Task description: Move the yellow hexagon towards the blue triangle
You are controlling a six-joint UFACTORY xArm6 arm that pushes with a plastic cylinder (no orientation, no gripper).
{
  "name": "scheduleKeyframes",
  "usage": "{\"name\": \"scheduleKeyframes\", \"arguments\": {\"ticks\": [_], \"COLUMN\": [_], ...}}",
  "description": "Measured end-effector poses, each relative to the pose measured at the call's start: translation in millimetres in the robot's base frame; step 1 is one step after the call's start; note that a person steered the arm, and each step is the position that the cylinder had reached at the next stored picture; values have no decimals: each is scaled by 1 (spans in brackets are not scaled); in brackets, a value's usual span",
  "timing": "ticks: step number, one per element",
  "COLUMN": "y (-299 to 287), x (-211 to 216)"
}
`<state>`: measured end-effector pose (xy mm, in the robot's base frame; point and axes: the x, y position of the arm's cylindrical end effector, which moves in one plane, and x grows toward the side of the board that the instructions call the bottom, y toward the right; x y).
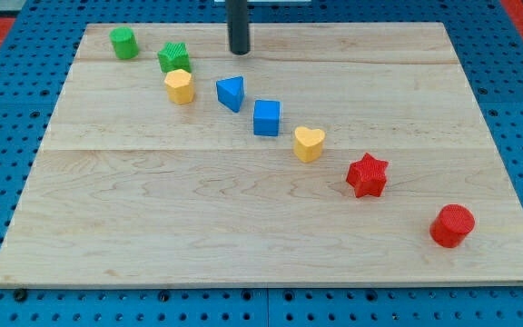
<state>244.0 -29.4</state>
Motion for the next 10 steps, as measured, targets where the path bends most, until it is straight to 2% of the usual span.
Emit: {"name": "scheduleKeyframes", "arguments": {"ticks": [1,2,3,4,6,7,8,9,10], "y": [0,52,79,64,17,-29,-54,-97,-118], "x": [4,22,60,111,119,127,170,187,128]}}
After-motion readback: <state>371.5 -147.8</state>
